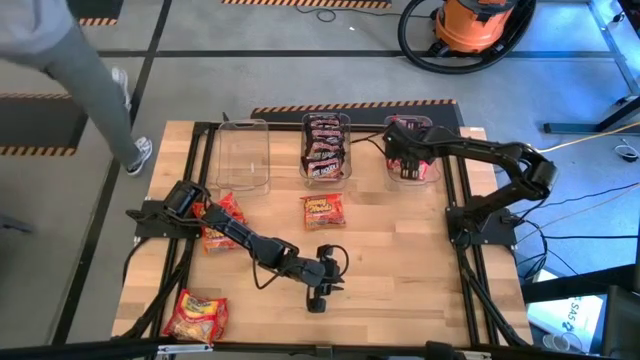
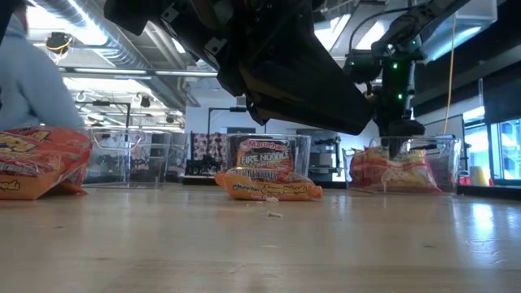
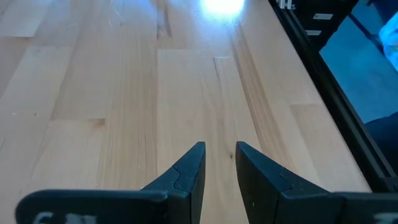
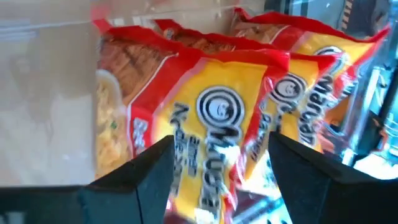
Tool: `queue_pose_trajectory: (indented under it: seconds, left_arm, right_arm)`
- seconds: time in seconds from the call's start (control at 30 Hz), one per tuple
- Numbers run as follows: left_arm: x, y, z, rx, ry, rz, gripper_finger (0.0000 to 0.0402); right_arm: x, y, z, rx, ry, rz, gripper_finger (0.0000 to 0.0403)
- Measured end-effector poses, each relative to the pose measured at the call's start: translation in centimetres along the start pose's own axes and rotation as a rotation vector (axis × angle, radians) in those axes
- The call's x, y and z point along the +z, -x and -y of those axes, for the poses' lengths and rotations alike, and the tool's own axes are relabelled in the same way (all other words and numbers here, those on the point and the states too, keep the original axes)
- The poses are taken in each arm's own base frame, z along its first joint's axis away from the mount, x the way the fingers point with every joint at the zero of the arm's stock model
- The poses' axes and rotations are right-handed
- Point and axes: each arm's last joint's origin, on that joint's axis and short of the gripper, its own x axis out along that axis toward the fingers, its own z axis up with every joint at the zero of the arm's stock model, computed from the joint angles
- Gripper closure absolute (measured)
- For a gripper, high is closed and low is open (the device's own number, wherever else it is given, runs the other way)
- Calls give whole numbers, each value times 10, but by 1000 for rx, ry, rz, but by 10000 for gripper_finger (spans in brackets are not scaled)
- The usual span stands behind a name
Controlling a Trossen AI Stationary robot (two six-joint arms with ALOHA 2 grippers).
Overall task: Sort Maruchan noodles
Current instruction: Put the top red noodle pack into the right transparent bin, then put the red noodle pack into the right transparent bin
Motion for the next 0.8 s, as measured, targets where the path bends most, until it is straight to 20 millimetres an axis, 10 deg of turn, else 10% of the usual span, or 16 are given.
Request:
queue_pose_trajectory:
  seconds: [0.4, 0.8]
  left_arm:
    - [12, 28, -5, 124, 5, -74, 319]
    - [14, 92, -13, 371, 114, -305, 319]
  right_arm:
    - [22, 105, -14, 131, -260, 214, 164]
    - [48, 131, -133, 458, -247, 813, 164]
